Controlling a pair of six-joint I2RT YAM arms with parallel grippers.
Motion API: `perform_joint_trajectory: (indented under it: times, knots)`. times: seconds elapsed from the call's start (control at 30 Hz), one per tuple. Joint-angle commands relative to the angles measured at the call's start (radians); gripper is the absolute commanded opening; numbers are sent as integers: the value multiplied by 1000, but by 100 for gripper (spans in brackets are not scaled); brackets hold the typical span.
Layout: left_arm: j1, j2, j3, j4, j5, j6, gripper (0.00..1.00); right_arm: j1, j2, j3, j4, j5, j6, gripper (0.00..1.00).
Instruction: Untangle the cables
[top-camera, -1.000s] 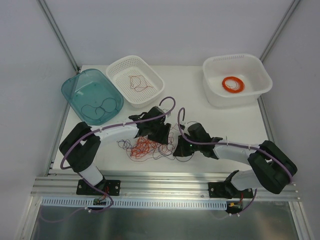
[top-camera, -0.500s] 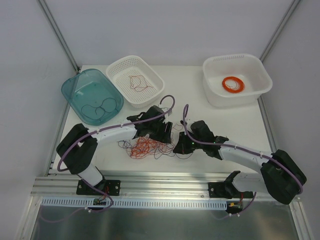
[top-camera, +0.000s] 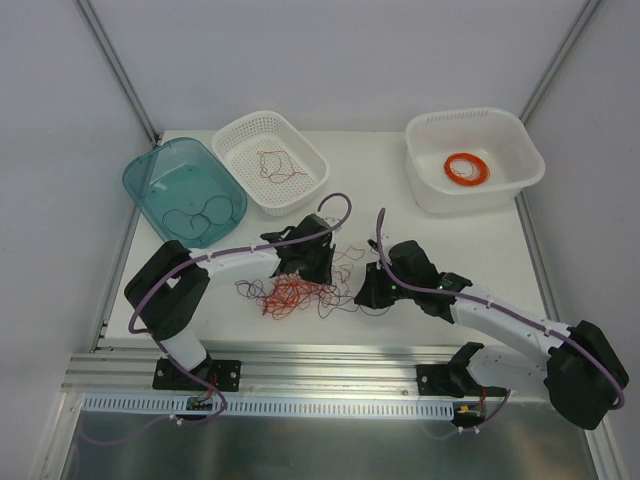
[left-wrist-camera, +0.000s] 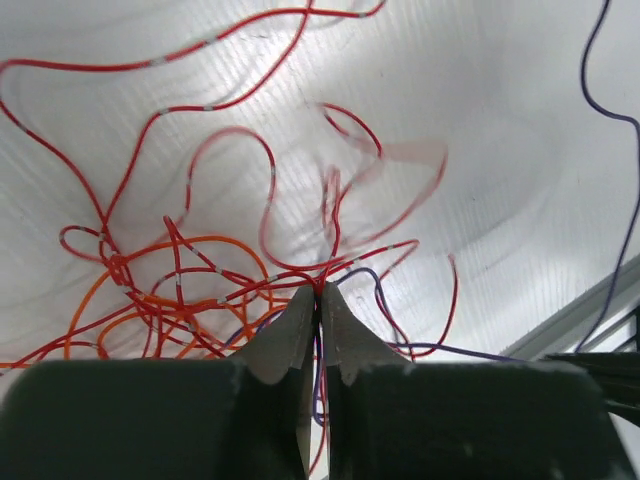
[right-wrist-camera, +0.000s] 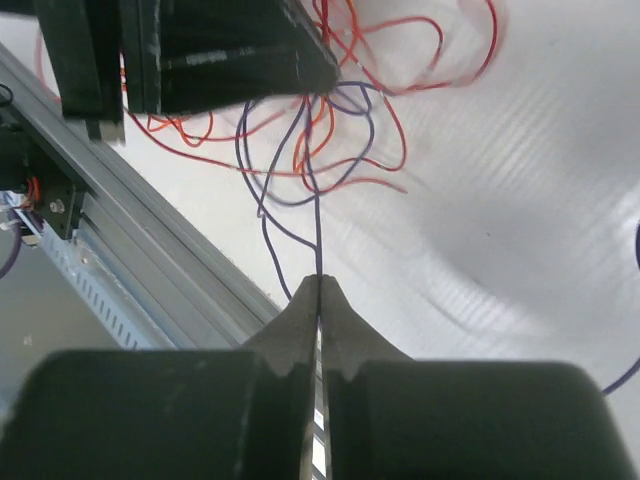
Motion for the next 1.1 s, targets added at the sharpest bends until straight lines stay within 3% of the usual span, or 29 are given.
perform_joint_trajectory:
  times: [0.0, 0.2, 0.5, 0.73, 0.9, 1.07]
  knots:
    - [61, 5, -11, 12, -78, -16, 0, 4, -57, 54, -144, 62, -52, 1]
    - [208, -35, -59, 9, -49, -36, 0, 4, -131, 70, -300, 108, -76, 1]
    - [327, -99, -102, -22, -75, -29, 0, -22, -264, 145, -592, 275, -135, 1]
    - [348, -138, -107, -37, 5, -44, 1, -114, -326, 418, -768, 334, -207, 1]
    - [347, -221, -113, -37, 83, -55, 14, -117, -266, 631, -808, 369, -234, 1]
    - [336, -360, -133, -37, 164, -47, 50, -120, -220, 553, -747, 377, -149, 1]
